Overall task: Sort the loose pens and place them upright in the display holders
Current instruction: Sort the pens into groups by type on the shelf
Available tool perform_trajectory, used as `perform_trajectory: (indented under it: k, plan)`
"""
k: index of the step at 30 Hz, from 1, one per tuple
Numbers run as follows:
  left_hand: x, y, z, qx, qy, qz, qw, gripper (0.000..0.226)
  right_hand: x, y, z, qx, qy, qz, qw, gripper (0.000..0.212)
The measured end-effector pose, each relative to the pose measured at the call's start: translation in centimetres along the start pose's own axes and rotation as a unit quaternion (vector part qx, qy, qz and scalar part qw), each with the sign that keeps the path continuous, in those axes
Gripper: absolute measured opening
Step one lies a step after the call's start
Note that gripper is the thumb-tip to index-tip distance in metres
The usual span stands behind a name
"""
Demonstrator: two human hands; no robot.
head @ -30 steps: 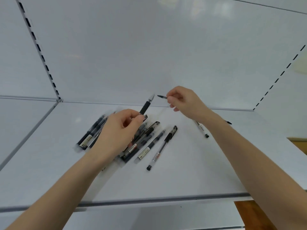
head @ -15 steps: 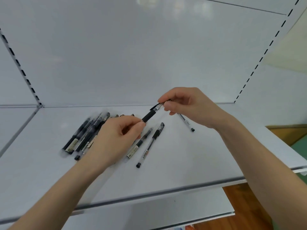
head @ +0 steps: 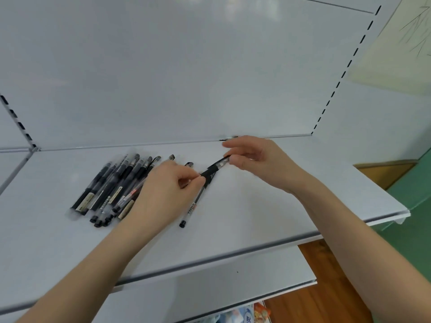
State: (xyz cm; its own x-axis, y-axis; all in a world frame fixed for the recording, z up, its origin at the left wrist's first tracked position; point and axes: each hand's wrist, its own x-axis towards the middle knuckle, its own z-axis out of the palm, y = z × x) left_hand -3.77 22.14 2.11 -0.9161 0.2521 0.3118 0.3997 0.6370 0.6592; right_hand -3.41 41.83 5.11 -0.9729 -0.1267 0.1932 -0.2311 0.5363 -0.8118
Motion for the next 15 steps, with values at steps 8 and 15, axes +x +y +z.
perform_trajectory:
  k: [8, 15]
  plan:
    - [0.2, -1.0, 1.0, 0.232, 0.038, -0.003, 0.972, 0.023, -0.3, 4.1, 0.0, -0.355, 0.072, 0.152, 0.92, 0.023]
    - [1.2, 0.1, 0.6, 0.049, 0.049, -0.008, 0.998, 0.025, -0.7, 2.4, 0.4, -0.12, 0.152, 0.123, 0.973, 0.015]
